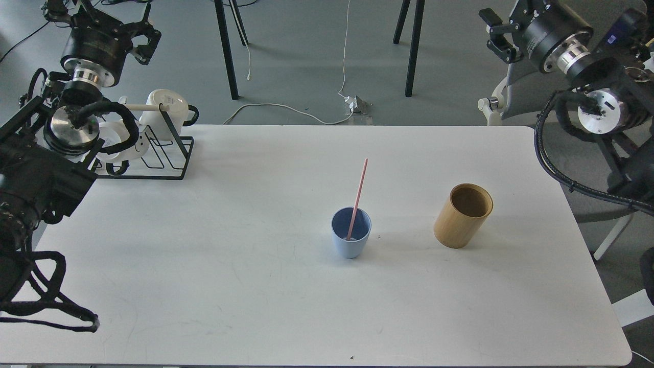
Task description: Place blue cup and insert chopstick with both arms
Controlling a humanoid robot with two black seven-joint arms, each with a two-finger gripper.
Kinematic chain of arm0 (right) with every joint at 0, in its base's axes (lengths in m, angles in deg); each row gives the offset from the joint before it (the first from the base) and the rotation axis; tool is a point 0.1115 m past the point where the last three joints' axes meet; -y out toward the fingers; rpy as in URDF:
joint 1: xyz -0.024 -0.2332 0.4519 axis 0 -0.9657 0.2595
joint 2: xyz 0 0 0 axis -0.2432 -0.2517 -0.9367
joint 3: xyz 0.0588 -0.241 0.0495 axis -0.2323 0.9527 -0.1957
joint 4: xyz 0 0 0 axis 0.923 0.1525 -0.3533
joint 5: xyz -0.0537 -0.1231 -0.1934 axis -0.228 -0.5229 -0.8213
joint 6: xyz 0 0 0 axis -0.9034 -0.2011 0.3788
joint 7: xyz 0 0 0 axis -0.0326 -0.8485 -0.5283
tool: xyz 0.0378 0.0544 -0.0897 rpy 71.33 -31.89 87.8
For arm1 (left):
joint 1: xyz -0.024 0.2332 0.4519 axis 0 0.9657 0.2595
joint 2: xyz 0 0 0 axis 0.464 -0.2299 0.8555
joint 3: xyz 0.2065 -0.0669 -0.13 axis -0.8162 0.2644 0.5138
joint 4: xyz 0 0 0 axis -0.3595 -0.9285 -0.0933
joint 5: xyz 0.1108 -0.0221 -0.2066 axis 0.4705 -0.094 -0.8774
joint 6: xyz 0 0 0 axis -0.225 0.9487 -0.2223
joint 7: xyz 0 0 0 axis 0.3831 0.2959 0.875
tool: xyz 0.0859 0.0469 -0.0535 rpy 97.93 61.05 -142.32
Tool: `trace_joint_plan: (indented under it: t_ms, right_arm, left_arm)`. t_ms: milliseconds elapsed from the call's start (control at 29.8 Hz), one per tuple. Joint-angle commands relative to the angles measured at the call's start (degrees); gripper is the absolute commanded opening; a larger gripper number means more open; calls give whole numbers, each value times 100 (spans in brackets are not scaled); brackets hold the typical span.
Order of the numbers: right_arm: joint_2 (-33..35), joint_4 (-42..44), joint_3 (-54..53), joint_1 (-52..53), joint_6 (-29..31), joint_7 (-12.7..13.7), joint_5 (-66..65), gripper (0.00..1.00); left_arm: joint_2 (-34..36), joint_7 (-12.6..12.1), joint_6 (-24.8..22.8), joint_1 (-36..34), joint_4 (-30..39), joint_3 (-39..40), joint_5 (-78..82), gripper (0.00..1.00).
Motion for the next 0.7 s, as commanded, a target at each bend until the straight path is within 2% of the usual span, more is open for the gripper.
trace_joint_plan:
  t_ms: [0,101,201,268,469,670]
  right_arm:
    - [13,280,-59,-164,72,-36,1303,100]
    - [-22,596,-138,-261,247,-36,2209,100]
    - [-75,956,-164,-332,712,-36,2703,100]
    - [-110,1167,-217,-340,959,-28,2800,100]
    - [-418,1669,-551,-332,1083,25,2809,100]
    - [-427,1626,-463,-288,1232,25,2800,100]
  left_arm:
    - [-38,-21,0,4,-50,0,1,100]
    - [-73,-21,0,13,-42,0,1,100]
    - [-126,-3,0,13,-50,0,1,100]
    - [-126,6,0,13,-50,9,-8,100]
    - [-109,14,0,22,-59,18,-16,100]
    - [-109,23,0,22,-59,18,-16,100]
